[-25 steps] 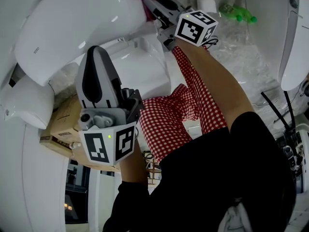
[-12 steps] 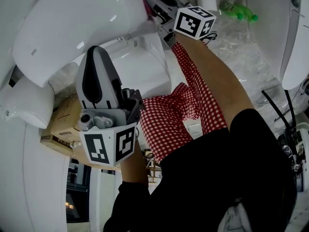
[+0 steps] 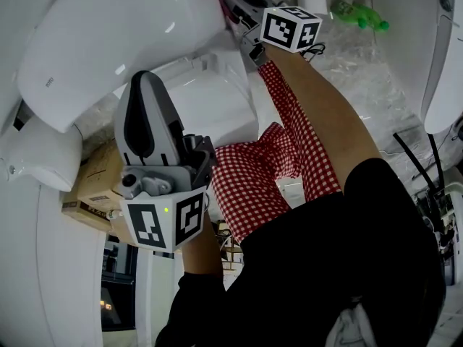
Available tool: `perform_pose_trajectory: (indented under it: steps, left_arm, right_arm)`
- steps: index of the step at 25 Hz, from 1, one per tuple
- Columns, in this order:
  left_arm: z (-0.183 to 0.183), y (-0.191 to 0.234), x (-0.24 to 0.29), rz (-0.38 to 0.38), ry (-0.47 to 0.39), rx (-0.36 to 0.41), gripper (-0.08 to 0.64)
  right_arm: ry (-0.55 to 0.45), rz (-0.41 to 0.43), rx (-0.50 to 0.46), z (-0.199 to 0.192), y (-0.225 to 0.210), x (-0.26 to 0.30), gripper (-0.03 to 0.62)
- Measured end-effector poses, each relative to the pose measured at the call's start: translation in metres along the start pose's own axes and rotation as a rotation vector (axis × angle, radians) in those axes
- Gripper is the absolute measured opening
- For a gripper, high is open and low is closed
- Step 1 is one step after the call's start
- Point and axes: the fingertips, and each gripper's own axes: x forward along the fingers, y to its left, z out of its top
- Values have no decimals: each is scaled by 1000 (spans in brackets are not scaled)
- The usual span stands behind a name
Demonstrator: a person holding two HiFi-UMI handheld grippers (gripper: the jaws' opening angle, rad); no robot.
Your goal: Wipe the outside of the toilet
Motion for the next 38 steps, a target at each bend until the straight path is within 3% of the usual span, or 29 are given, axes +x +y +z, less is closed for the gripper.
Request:
perform_pose_trajectory:
  steps: [24, 28, 34, 38]
  left_arm:
    - [-7, 0, -3, 25, 8, 25, 9]
    - [-6, 1, -7, 38, -8, 22, 9]
    - [-2, -5, -14, 37, -30, 20, 9]
    - [13, -2, -22, 54, -68, 30, 9]
  right_arm:
    - [78, -103, -71, -20, -27, 4, 54]
    - [110, -103, -93, -23, -20, 1, 54]
    - [87, -96, -49, -26, -8, -15, 54]
    - [84, -68, -96, -15, 16, -26, 54]
